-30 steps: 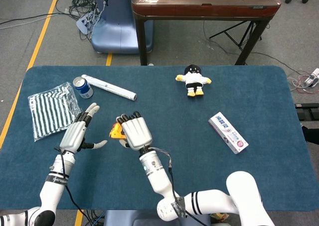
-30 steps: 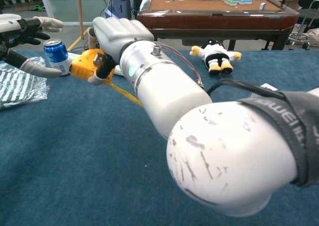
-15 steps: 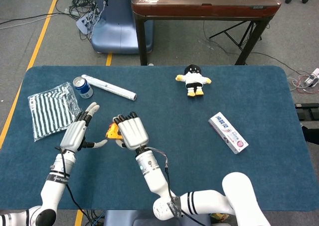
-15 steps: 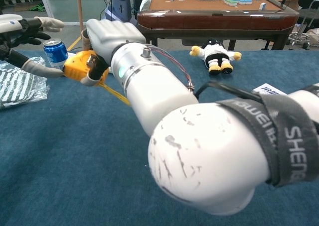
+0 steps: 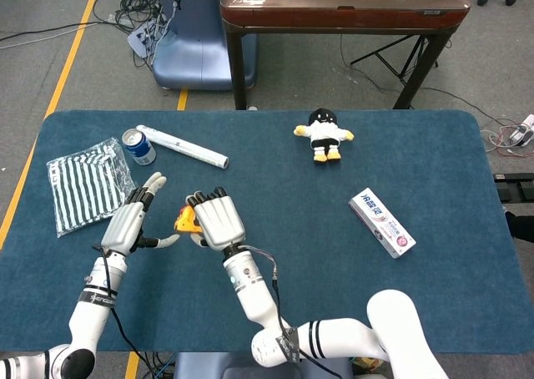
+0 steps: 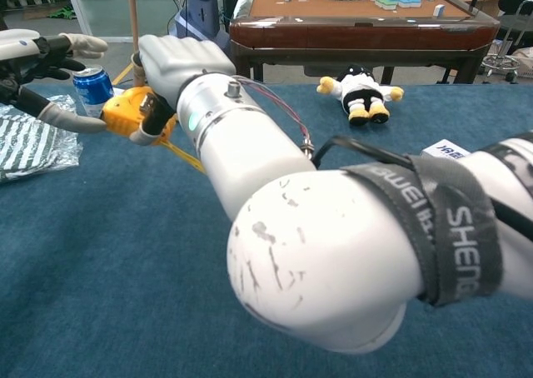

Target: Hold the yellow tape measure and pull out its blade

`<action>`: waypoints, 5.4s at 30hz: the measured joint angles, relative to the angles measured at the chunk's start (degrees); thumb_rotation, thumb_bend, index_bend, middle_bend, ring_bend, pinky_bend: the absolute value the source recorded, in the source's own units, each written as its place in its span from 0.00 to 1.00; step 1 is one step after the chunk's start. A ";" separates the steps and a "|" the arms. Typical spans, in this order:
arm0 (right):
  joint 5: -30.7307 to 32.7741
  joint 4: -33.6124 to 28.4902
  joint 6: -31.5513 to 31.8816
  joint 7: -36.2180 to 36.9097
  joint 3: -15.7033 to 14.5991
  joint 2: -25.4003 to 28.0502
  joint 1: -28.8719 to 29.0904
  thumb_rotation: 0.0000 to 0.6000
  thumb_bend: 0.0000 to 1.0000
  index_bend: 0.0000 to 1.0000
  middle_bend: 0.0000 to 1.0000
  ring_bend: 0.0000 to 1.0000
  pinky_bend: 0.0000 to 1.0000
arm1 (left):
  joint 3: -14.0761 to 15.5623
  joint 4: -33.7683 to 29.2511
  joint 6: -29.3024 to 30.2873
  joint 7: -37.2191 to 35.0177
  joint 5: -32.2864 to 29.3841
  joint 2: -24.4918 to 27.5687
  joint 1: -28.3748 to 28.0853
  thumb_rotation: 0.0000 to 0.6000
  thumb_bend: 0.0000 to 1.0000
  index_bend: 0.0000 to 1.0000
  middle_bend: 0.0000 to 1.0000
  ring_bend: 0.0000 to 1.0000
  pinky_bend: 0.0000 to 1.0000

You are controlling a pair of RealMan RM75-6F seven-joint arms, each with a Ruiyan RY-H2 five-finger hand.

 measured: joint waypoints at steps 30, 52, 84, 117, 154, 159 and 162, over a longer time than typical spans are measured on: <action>0.96 1.29 -1.56 0.45 0.35 -0.87 1.07 1.00 0.51 0.57 0.54 0.42 0.24 | -0.26 1.46 -0.20 0.26 -1.46 -0.87 -0.50 1.00 0.11 0.00 0.00 0.00 0.00; 0.39 -0.59 -1.14 1.17 -0.29 0.34 0.01 1.00 0.51 0.57 0.54 0.42 0.24 | -0.19 1.60 0.48 1.30 -2.64 -0.26 0.01 1.00 0.14 0.00 0.00 0.00 0.00; 0.64 -1.63 -1.41 2.04 -0.64 1.80 -0.73 1.00 0.51 0.57 0.54 0.43 0.24 | -1.12 1.14 1.70 3.75 -5.53 0.96 0.06 1.00 0.22 0.41 0.00 0.00 0.00; 4.21 -2.69 -3.09 0.79 0.61 3.05 0.76 1.00 0.51 0.57 0.54 0.44 0.24 | -1.36 1.70 0.48 1.03 -5.80 2.27 0.67 1.00 0.29 0.54 0.00 0.00 0.00; 13.79 -2.67 -5.33 0.08 0.88 5.35 3.70 1.00 0.54 0.57 0.54 0.44 0.22 | -0.41 2.60 -2.98 -3.88 -4.71 3.56 1.38 1.00 0.36 0.65 0.00 0.00 0.00; 13.72 -2.73 -4.97 0.27 0.51 5.71 3.82 1.00 0.54 0.57 0.54 0.44 0.22 | -0.54 2.94 -2.74 -3.90 -5.11 3.29 1.41 1.00 0.36 0.68 0.04 0.00 0.00; 14.24 -2.74 -4.96 0.09 0.43 5.95 3.89 1.00 0.54 0.57 0.54 0.44 0.22 | -0.61 3.09 -2.75 -3.96 -5.52 3.19 1.42 1.00 0.37 0.70 0.06 0.00 0.00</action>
